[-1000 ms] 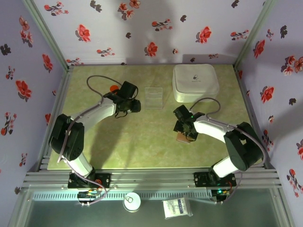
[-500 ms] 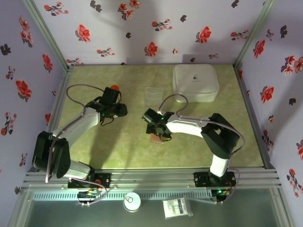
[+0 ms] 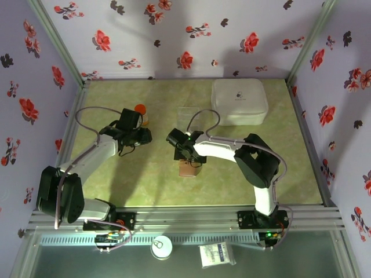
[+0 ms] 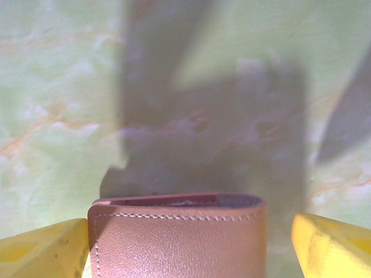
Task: Take the credit cards out of the card holder
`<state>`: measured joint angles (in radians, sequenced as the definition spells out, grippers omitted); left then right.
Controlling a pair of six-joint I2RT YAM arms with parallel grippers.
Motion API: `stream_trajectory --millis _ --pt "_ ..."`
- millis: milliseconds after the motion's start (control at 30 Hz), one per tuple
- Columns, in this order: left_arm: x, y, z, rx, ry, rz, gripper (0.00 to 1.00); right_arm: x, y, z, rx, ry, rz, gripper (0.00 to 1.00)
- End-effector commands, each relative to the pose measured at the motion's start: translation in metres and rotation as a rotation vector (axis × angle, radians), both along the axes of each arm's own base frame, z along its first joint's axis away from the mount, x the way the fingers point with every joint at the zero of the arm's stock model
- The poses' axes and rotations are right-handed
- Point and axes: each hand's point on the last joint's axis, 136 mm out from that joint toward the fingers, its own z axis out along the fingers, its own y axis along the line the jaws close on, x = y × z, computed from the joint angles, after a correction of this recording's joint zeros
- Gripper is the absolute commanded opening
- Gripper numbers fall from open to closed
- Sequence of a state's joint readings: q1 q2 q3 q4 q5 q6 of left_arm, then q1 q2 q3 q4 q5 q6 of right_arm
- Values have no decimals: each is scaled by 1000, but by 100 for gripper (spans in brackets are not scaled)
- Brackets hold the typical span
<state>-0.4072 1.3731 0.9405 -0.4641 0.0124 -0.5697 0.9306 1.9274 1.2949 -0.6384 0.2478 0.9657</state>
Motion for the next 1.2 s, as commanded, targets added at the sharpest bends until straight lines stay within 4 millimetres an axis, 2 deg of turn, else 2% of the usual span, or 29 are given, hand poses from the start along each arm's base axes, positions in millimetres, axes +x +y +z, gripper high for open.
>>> stream_trajectory --millis 0,233,400,800,900,1167 --pt "8 -3 10 -19 -15 -2 40 1 -26 -7 -100 22 10 90" --pt "12 -8 6 -37 0 -1 40 -3 -56 -7 -114 32 -21 90" --pt "13 -11 5 -47 9 -7 41 -13 -74 -11 -118 51 -41 89" --pt "14 -15 4 -54 15 -11 41 -50 -106 -13 -116 99 -70 88" --pt "12 -16 3 -55 20 -12 41 -62 -110 -13 -114 111 -57 88" --pt "9 -19 1 -57 31 -19 41 -99 -96 -19 -139 165 70 87"
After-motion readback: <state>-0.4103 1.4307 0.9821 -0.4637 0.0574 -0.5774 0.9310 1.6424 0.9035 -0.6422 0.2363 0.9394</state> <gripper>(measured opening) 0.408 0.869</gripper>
